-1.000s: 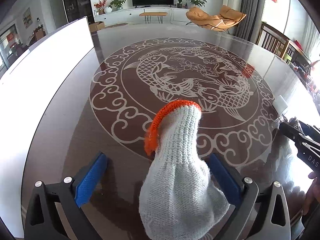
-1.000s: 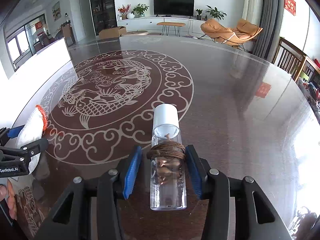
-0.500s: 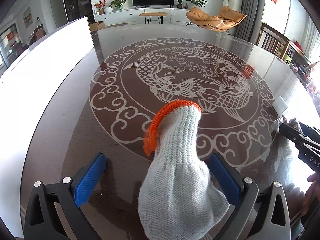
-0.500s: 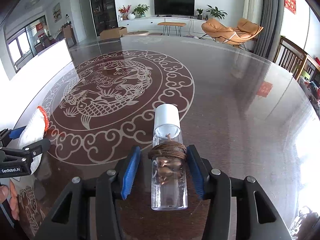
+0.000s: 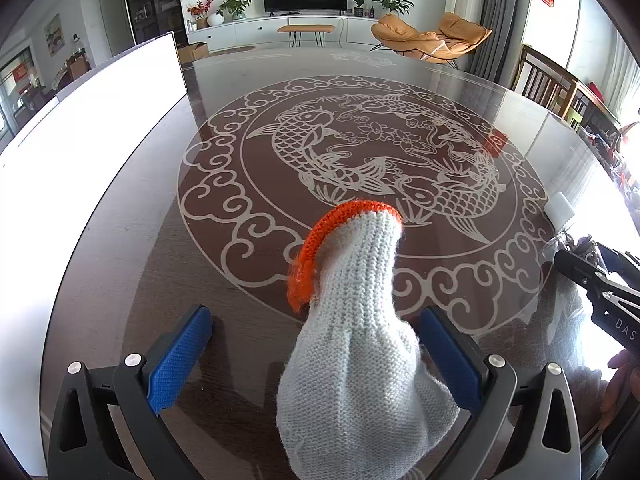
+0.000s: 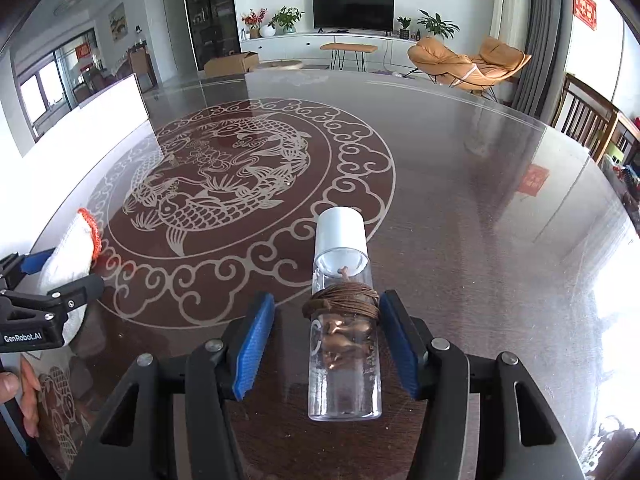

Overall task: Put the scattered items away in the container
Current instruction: 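Hold the glove in the left tool and the bottle in the right tool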

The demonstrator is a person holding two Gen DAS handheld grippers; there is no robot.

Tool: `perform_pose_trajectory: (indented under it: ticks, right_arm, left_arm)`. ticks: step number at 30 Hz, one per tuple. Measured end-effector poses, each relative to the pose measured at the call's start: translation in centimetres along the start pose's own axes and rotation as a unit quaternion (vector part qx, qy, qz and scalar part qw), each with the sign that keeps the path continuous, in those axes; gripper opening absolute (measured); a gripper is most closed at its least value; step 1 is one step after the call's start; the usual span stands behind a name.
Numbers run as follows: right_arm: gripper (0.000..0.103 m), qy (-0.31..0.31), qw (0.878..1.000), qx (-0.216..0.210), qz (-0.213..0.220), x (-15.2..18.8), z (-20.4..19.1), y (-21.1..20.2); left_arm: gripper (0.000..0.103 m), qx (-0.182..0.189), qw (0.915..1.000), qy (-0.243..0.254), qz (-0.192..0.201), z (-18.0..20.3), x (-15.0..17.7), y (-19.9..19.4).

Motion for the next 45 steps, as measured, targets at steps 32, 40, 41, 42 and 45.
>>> perform_pose_trajectory:
  ticks: [32,40,41,42,45]
  right_arm:
    - [0.057,0.001,1.0,-0.001,0.0,-0.05,0.33,-0.24]
    - [0.057,0.01,1.0,-0.013,0.004,-0.08,0.63,-0.54]
    - [0.057,0.005,1.0,-0.007,0.002,-0.04,0.57,-0.49]
    - [0.057,-0.002,1.0,0.003,0.0,-0.04,0.44,-0.41]
    - [0.058,0.003,1.0,0.007,-0.002,-0.03,0.48,-0.32]
  left_arm:
    - [0.103,0.013,0.9997,0.021,-0.003,0.43,-0.03,0.23]
    - [0.103,0.002,0.9999,0.008,-0.007,0.39,0.45,-0.1]
    - [0.103,-0.001,1.0,0.004,-0.007,0.33,0.51,-0.07]
    - [0.103,-0.002,1.0,0.002,-0.008,0.34,0.56,-0.09]
    - [0.103,0.012,0.9995,0.026,-0.017,0.81,0.71,-0.2]
Point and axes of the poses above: each gripper's, at about its wrist camera, not at the fingertips, and y roughly the way its jaws point, z to its right, x to its underside, the point moved 10 cm from there along y, roughly the way its jaws point, and after that the axes turned 7 degrees about -x, right-handed, at the moved point
